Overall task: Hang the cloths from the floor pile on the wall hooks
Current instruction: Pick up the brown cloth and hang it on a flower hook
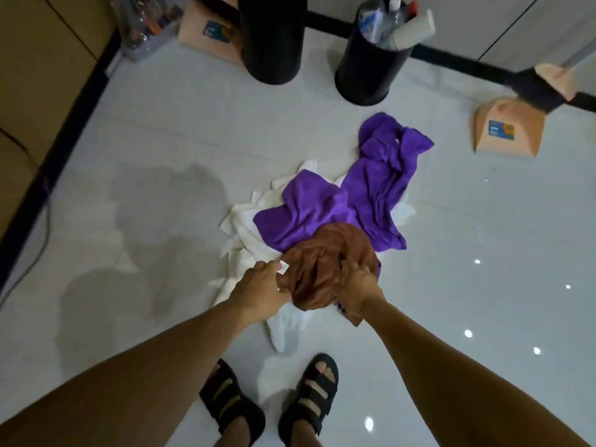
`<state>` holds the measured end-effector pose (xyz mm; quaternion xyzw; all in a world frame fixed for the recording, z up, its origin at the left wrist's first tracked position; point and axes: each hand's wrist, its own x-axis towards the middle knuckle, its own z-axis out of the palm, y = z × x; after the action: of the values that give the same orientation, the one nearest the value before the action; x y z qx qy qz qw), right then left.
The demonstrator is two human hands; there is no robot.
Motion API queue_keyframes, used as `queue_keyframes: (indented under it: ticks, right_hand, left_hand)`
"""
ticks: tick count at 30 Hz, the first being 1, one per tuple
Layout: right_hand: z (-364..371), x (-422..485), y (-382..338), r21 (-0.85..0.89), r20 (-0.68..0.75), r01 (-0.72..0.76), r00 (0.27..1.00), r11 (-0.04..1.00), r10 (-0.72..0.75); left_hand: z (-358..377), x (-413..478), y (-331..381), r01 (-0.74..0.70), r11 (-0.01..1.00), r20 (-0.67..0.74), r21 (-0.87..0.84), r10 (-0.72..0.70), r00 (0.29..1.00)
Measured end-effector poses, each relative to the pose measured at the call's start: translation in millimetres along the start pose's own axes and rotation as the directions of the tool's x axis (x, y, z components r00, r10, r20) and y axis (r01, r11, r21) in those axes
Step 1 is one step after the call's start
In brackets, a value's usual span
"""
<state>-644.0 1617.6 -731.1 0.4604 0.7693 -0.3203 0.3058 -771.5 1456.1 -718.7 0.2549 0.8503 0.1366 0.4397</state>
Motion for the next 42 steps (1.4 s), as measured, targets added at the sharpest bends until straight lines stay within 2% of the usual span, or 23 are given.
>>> queue_keyframes:
  ticks: [5, 9, 12, 14, 16, 19, 21, 24, 26, 28, 30, 32, 34, 37, 40, 42]
  right_hand:
    - [70.6, 121.9, 43.7, 0.057, -0.162, -0.077, 0.983, 0.995, 0.086]
    - [102.7, 200.8, 79.3, 0.079, -0.326, -0.119, 0.935, 0.990, 0.139]
    - [118.4, 234.0, 100.2, 0.040, -0.333, -0.135, 0.932, 0.990, 0.140]
    - [122.3, 234.9, 104.7, -0.006, -0.336, -0.124, 0.935, 0.992, 0.115]
    - [119.2, 214.3, 97.3, 0.069, -0.375, -0.057, 0.924, 0.996, 0.079]
    - [96.3, 155.0, 77.6, 0.215, -0.402, 0.133, 0.915, 0.967, -0.037]
    - [67.4, 108.0, 58.5, 0.244, -0.369, 0.295, 0.909, 0.924, -0.192]
    - [7.5, 38.9, 25.3, 0.236, -0.318, 0.522, 0.838, 0.819, -0.443]
    - [-39.4, -12.3, -3.5, 0.352, -0.233, 0.533, 0.846, 0.769, -0.479]
    - [-86.9, -62.1, -37.0, 0.510, -0.166, 0.484, 0.867, 0.711, -0.471]
    - [-132.3, -108.0, -73.4, 0.578, -0.205, 0.499, 0.854, 0.645, -0.478]
    - [-176.3, -152.3, -108.6, 0.576, -0.267, 0.553, 0.823, 0.602, -0.501]
    - [-217.8, -195.6, -141.8, 0.526, -0.260, 0.601, 0.787, 0.601, -0.560]
    - [-269.9, -253.6, -185.3, 0.338, -0.103, 0.670, 0.725, 0.661, -0.681]
    - [-300.6, -304.6, -229.0, -0.110, 0.019, 0.714, 0.697, 0.691, -0.717]
    - [-314.0, -332.5, -256.1, -0.319, -0.058, 0.709, 0.647, 0.629, -0.760]
  left_hand:
    - [78.7, 101.0, -39.5, -0.046, 0.999, -0.103, 0.010, 0.047, 0.994]
    - [124.7, 152.3, -64.8, -0.089, 0.995, -0.176, 0.048, 0.096, 0.980]
    - [144.1, 167.8, -73.9, -0.136, 0.990, -0.220, 0.048, 0.143, 0.965]
    - [145.9, 166.1, -77.6, -0.116, 0.993, -0.218, 0.036, 0.122, 0.968]
    - [140.2, 153.9, -78.0, -0.075, 0.996, -0.188, 0.038, 0.081, 0.979]
    - [118.0, 120.3, -62.1, -0.075, 0.996, -0.123, 0.041, 0.079, 0.989]
    - [92.4, 94.0, -41.2, -0.119, 0.993, -0.092, 0.004, 0.119, 0.989]
    - [32.1, 52.1, 2.4, -0.254, 0.966, -0.104, -0.049, 0.248, 0.963]
    - [-15.8, 22.7, 36.3, -0.376, 0.926, -0.076, -0.036, 0.372, 0.925]
    - [-64.0, -9.6, 69.8, -0.423, 0.903, 0.036, -0.073, 0.427, 0.904]
    - [-108.6, -47.8, 96.8, -0.357, 0.907, 0.117, -0.224, 0.388, 0.914]
    - [-155.1, -88.6, 113.9, -0.267, 0.914, 0.082, -0.305, 0.304, 0.949]
    - [-202.5, -130.7, 121.8, -0.208, 0.898, 0.006, -0.387, 0.228, 0.974]
    - [-275.4, -193.3, 125.1, -0.251, 0.868, -0.086, -0.429, 0.237, 0.968]
    - [-336.6, -252.1, 118.1, -0.297, 0.877, -0.163, -0.378, 0.253, 0.954]
    - [-367.8, -287.0, 111.3, -0.291, 0.905, -0.165, -0.309, 0.250, 0.954]
